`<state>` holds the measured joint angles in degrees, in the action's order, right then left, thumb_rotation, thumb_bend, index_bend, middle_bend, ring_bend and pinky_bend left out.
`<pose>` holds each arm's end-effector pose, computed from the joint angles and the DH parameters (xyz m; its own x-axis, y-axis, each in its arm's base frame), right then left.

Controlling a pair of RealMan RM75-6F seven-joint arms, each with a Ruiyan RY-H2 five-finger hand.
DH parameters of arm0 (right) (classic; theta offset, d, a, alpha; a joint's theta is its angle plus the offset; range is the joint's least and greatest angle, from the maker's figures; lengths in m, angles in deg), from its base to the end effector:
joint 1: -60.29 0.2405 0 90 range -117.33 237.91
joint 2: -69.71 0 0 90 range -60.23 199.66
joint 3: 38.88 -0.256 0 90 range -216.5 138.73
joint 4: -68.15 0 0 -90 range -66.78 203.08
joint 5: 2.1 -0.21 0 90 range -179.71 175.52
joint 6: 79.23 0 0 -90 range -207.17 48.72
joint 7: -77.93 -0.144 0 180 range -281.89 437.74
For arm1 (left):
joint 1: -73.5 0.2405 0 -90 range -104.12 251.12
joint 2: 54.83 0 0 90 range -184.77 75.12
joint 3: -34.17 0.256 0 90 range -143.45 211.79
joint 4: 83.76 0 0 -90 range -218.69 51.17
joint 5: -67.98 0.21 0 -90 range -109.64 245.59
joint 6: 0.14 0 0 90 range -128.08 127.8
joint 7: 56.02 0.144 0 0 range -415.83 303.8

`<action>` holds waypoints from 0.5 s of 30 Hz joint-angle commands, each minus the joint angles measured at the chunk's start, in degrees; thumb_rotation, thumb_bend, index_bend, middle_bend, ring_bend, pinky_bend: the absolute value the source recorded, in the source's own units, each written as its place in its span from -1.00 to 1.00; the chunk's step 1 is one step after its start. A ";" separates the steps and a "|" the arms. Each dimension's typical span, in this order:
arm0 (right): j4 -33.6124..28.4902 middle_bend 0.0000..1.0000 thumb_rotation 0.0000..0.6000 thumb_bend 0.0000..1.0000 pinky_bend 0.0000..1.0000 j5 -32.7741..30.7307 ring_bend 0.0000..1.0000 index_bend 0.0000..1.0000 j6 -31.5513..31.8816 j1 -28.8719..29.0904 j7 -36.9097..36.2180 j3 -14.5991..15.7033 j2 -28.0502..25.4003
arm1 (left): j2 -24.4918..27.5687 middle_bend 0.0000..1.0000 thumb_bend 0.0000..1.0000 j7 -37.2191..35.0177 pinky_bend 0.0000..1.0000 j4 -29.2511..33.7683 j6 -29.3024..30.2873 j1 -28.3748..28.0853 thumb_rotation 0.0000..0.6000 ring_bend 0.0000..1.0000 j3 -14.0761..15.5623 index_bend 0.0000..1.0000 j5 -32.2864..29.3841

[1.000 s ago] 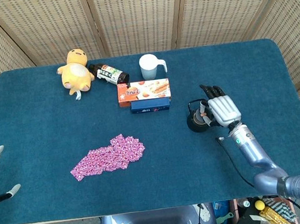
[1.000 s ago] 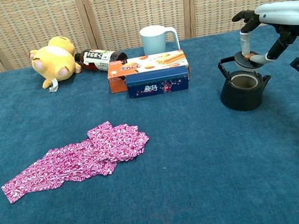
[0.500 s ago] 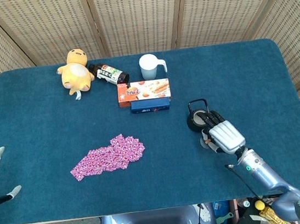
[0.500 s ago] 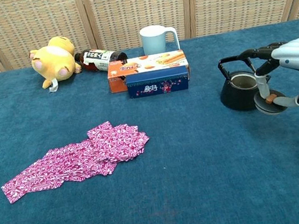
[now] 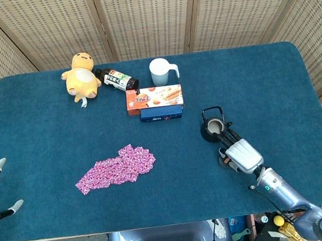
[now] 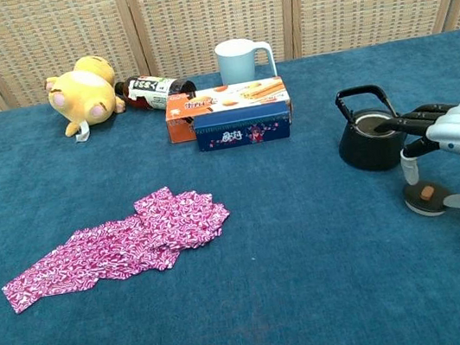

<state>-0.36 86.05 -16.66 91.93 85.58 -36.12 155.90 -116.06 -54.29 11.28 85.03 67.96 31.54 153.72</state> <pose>-0.2610 -0.2963 0.0036 0.6708 -0.1710 0.7217 -0.6938 -0.4886 0.5290 -0.3040 0.1833 0.1706 0.4260 -0.0007 0.9047 0.9046 -0.0184 -0.4259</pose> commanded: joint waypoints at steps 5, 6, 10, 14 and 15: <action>-1.40 -1.00 1.00 -0.39 -1.00 0.48 -1.00 -0.44 1.86 -1.09 -0.58 -0.28 -1.61 | -0.06 -1.00 -0.94 0.10 -1.00 0.06 -0.17 -0.05 1.00 -1.00 0.07 -1.00 0.00; -2.07 -1.00 1.00 -0.39 -1.00 0.71 -1.00 -0.44 2.66 -1.37 -0.90 -0.40 -2.22 | -0.05 -1.00 -0.94 0.09 -1.00 0.06 -0.22 -0.08 1.00 -1.00 0.06 -1.00 0.00; -6.82 -1.00 1.00 -0.46 -1.00 2.29 -1.00 -0.52 7.37 -3.45 -3.64 -0.22 -6.42 | -0.01 -1.00 -0.94 -0.01 -1.00 0.12 -0.09 -0.06 1.00 -1.00 0.08 -1.00 0.15; -10.52 -1.00 1.00 -0.76 -1.00 3.87 -1.00 -0.83 12.41 -6.23 -6.16 0.54 -10.80 | 0.04 -1.00 -0.94 -0.37 -1.00 0.14 0.17 0.06 1.00 -1.00 0.11 -1.00 0.34; -11.13 -1.00 1.00 -0.84 -1.00 3.96 -1.00 -0.92 13.80 -7.12 -6.61 0.65 -11.64 | 0.01 -1.00 -0.94 -0.59 -1.00 0.11 0.23 0.07 1.00 -1.00 0.10 -1.00 0.37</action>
<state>-9.52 89.14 -5.85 86.94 80.56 -35.91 146.33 -116.03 -54.75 11.41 85.21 68.02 31.64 154.06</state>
